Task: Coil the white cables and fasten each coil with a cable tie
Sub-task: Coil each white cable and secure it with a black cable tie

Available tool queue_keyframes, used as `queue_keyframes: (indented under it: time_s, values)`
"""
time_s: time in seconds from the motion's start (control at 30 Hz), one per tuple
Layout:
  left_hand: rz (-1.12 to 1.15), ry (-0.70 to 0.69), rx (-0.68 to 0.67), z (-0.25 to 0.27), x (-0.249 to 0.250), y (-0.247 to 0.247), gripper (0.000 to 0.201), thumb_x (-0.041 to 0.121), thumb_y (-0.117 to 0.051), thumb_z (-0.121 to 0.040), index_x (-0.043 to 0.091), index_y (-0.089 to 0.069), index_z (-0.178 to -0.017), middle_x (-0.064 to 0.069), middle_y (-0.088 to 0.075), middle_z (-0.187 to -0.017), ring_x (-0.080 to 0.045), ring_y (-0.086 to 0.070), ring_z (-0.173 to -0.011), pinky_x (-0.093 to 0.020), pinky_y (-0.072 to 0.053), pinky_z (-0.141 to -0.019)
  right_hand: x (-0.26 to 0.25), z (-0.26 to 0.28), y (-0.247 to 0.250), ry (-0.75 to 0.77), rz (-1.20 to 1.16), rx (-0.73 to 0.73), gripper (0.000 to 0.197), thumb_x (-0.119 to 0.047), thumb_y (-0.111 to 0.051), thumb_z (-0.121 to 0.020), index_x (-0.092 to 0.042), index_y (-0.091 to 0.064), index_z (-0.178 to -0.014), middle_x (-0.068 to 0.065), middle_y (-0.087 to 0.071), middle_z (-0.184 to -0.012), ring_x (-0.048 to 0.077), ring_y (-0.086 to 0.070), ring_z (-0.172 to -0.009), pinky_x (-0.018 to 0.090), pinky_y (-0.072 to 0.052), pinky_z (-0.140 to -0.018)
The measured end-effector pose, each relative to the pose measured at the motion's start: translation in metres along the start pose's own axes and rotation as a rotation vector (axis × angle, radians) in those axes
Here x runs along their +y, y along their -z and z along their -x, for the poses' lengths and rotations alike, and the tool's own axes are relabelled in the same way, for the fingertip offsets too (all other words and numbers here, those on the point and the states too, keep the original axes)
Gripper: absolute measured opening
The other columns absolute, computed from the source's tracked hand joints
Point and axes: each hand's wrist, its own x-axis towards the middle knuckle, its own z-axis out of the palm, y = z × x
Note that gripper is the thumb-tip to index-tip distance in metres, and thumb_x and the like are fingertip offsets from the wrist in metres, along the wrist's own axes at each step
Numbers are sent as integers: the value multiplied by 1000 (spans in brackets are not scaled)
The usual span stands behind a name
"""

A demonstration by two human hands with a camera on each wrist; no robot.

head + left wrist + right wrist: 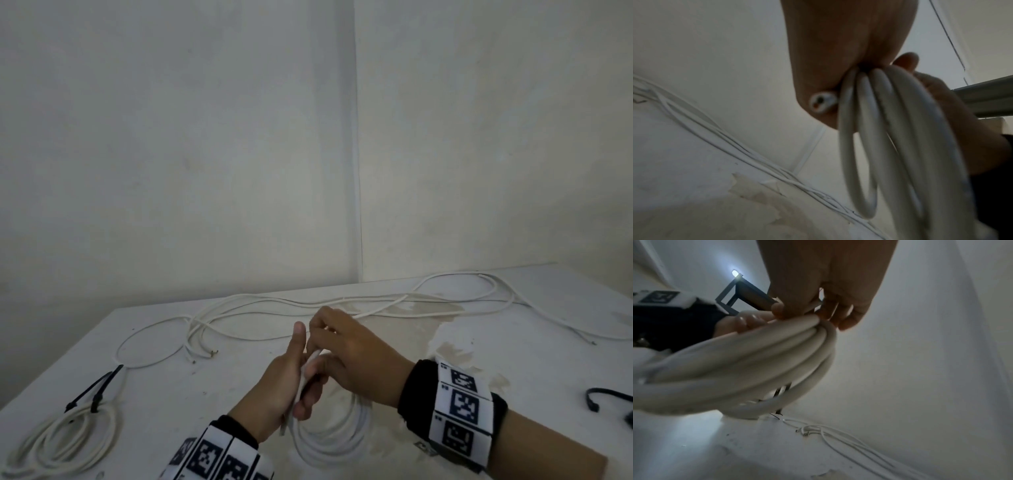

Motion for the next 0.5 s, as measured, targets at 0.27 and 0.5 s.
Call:
queue_keyframes:
  time_s: [0.27, 0.5]
  values:
    - [-98, 44, 33, -3, 2, -4, 79, 73, -10, -70, 13, -49, -38, -3, -44, -36, -11, -34, -29, -19, -28, -38, 0, 15, -16, -289, -264, 41, 31, -50, -36, -81, -22, -49, -85, -4, -51, -76, 19, -56, -69, 28, -43, -67]
    - [-65, 21, 31, 0, 9, 3, 75, 65, -17, -86, 8, -58, -59, -4, -53, -48, -15, -56, -46, -18, -42, -46, 5, 13, -19, -307, -228, 267, 41, -45, -39, -85, -7, -54, -81, -12, -44, -66, -2, -46, -62, 8, -33, -59]
